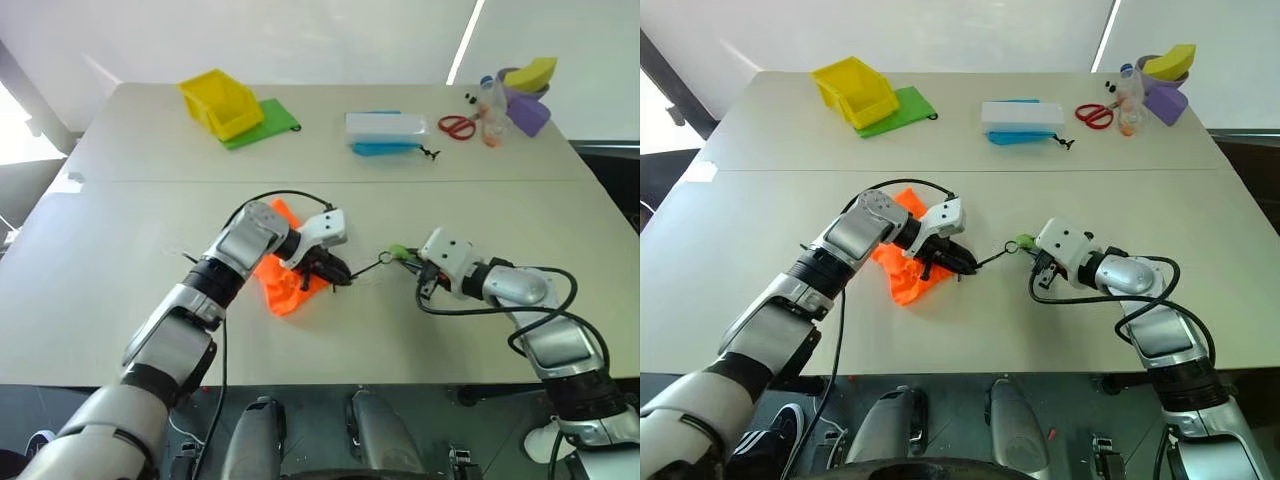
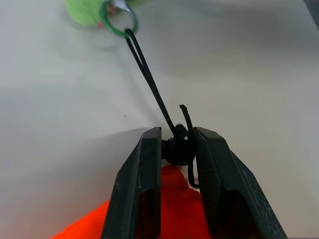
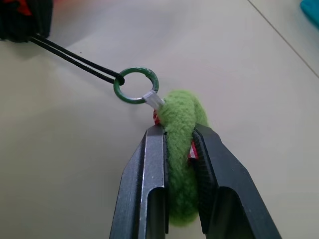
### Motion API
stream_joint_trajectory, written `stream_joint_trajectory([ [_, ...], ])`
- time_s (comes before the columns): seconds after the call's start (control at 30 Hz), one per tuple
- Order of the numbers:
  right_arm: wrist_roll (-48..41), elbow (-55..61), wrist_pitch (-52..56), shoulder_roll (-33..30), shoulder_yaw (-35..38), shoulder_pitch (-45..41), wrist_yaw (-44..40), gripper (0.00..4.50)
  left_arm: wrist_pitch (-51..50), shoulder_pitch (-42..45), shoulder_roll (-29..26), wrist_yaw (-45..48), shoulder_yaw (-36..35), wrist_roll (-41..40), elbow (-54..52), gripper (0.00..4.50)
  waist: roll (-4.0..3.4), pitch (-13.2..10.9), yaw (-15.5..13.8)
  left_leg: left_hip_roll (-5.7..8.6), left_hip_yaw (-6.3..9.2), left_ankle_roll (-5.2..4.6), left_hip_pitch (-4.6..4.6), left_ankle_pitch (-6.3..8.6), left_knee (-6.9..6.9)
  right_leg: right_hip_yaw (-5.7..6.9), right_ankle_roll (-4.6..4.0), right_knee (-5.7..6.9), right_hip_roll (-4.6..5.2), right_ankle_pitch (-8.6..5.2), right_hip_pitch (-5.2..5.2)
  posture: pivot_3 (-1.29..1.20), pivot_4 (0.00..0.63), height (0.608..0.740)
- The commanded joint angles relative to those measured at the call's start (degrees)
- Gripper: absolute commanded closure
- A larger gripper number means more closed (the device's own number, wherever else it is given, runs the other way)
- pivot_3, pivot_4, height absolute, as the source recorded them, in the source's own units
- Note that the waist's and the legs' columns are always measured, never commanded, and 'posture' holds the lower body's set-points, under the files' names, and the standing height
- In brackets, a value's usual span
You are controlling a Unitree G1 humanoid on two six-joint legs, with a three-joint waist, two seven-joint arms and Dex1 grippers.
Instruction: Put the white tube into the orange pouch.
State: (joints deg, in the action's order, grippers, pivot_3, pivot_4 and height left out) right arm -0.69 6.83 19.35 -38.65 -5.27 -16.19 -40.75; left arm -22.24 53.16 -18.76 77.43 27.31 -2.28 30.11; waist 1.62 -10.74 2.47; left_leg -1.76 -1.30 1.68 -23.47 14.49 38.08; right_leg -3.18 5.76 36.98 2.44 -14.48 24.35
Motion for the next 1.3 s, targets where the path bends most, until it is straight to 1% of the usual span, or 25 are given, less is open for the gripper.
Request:
stream_joint_trajectory([
  [0.03,1.17,-1.44,-1.78,-0.45,2.71,-1.75,2.55,3.88,0.03,-1.53,-1.79,0.74,0.37,1.18,-3.27,3.45,0.00,0.00,-0.09,0.00,0.00,0.00,0.01,0.00,0.00,0.00,0.00,0.02,0.00,0.00,0.00,0.00,0.150,0.740],
  [0.2,2.72,-3.96,-2.81,-0.79,2.94,-3.15,4.76,3.88,-0.78,-3.54,-4.97,2.14,0.17,0.95,-8.09,3.45,0.00,0.00,-0.02,0.00,0.01,0.00,0.01,0.00,0.00,0.00,0.01,0.04,0.00,0.00,0.00,0.00,0.150,0.740],
  [0.3,2.69,-4.45,-3.16,-0.70,2.90,-3.38,4.89,3.88,-0.62,-3.42,-5.14,0.34,-0.80,1.15,-7.60,3.45,0.00,0.00,-0.13,-0.01,0.01,0.00,0.01,0.00,0.00,0.00,0.01,0.05,0.00,0.00,0.00,0.00,0.150,0.740],
  [0.33,2.76,-4.40,-3.21,-0.75,2.76,-3.37,4.90,3.88,-1.00,-3.89,-5.80,1.28,-0.60,0.83,-8.41,3.45,0.00,0.00,-0.16,-0.01,0.02,0.00,0.01,0.00,0.00,0.00,0.01,0.06,-0.01,0.01,0.00,0.00,0.150,0.740],
  [0.43,3.11,-4.83,-3.59,-1.16,2.72,-3.19,5.02,3.88,-2.50,-5.92,-8.61,4.05,-0.03,0.01,-12.42,3.45,-0.01,0.00,0.08,-0.01,0.00,0.00,0.01,0.00,0.00,-0.01,0.01,0.06,0.00,0.00,0.00,0.00,0.150,0.740],
  [0.7,4.67,-7.33,-4.06,-2.20,3.65,-3.61,6.83,3.88,-1.99,-9.61,-15.28,6.23,-0.24,0.18,-17.84,3.45,-0.02,0.01,0.02,-0.05,0.00,0.00,0.06,0.00,-0.01,-0.01,-0.09,0.11,-0.03,-0.05,0.01,0.00,0.150,0.740],
  [0.83,5.26,-8.49,-4.65,-2.42,3.46,-4.20,7.30,3.88,-1.71,-10.52,-16.46,5.88,-0.64,-0.47,-18.62,3.45,-0.02,0.01,-0.03,-0.03,-0.01,0.00,0.06,0.00,0.01,-0.01,-0.10,0.11,-0.02,-0.05,0.00,0.00,0.150,0.740],
  [0.9,5.30,-8.65,-5.03,-2.27,3.31,-4.35,7.26,3.88,-1.65,-10.44,-15.62,4.72,-1.20,-0.63,-18.17,3.45,-0.02,0.01,-0.02,-0.04,-0.02,0.00,0.06,0.00,0.01,-0.02,-0.10,0.11,-0.02,-0.05,0.00,0.00,0.150,0.740],
  [0.97,4.58,-8.73,-4.66,-1.86,3.09,-4.40,6.41,3.88,-3.78,-10.17,-14.56,4.35,-1.47,-1.33,-17.87,3.45,-0.02,0.01,-0.06,-0.04,-0.01,0.00,0.05,0.00,0.01,-0.01,-0.06,0.11,-0.03,-0.03,0.00,0.00,0.150,0.740],
  [1.03,3.19,-8.18,-3.70,-1.38,3.22,-4.28,5.25,3.88,-4.76,-9.83,-13.30,3.60,-2.18,-2.10,-17.58,2.91,-0.02,0.01,-0.10,-0.03,-0.01,0.00,0.05,0.00,0.01,-0.01,-0.05,0.12,-0.03,-0.03,0.00,0.00,0.150,0.740],
  [1.07,1.41,-7.67,-2.44,-0.85,4.02,-4.24,4.54,3.59,-6.02,-9.70,-13.03,3.87,-2.41,-2.77,-17.81,2.59,-0.02,0.01,-0.10,-0.03,-0.01,-0.01,0.05,0.00,0.02,-0.02,-0.05,0.12,-0.02,-0.03,0.00,0.00,0.150,0.740],
  [1.13,0.03,-7.02,-1.77,-0.72,4.56,-4.07,3.76,2.90,-6.42,-9.46,-12.35,3.01,-3.27,-3.44,-17.75,1.59,-0.02,0.01,-0.16,-0.03,-0.02,-0.01,0.04,-0.01,0.03,-0.02,-0.03,0.11,-0.02,-0.01,0.00,0.00,0.150,0.740],
  [1.2,-1.59,-5.56,-0.65,-0.65,4.74,-3.19,2.20,1.91,-7.23,-9.02,-11.08,1.95,-5.52,-5.44,-17.46,0.57,-0.02,0.01,-0.28,-0.02,-0.01,-0.01,0.04,0.00,0.03,-0.01,0.01,0.11,-0.01,0.01,0.00,0.00,0.150,0.740],
  [1.23,-2.10,-4.58,-0.26,-0.90,4.55,-2.49,1.23,1.44,-9.08,-8.73,-10.28,1.75,-7.49,-7.69,-17.80,0.10,-0.02,0.01,-0.36,-0.02,-0.01,-0.01,0.04,0.00,0.04,-0.01,0.02,0.12,-0.01,0.01,0.00,0.00,0.150,0.740],
  [1.27,-2.33,-3.75,-0.11,-1.12,4.42,-1.89,0.62,0.86,-11.13,-8.52,-9.66,1.72,-9.25,-9.86,-18.35,0.00,-0.02,0.01,-0.39,-0.03,0.00,-0.01,0.03,-0.01,0.04,-0.01,0.02,0.12,-0.01,0.01,0.00,0.00,0.150,0.740],
  [1.3,-2.79,-2.85,0.14,-1.26,4.51,-1.27,-0.04,0.35,-11.31,-8.64,-9.27,1.71,-11.28,-11.96,-19.29,0.00,-0.02,0.01,-0.36,-0.03,0.01,-0.01,0.03,-0.01,0.05,-0.01,0.02,0.12,-0.02,0.01,0.00,0.00,0.150,0.740],
])
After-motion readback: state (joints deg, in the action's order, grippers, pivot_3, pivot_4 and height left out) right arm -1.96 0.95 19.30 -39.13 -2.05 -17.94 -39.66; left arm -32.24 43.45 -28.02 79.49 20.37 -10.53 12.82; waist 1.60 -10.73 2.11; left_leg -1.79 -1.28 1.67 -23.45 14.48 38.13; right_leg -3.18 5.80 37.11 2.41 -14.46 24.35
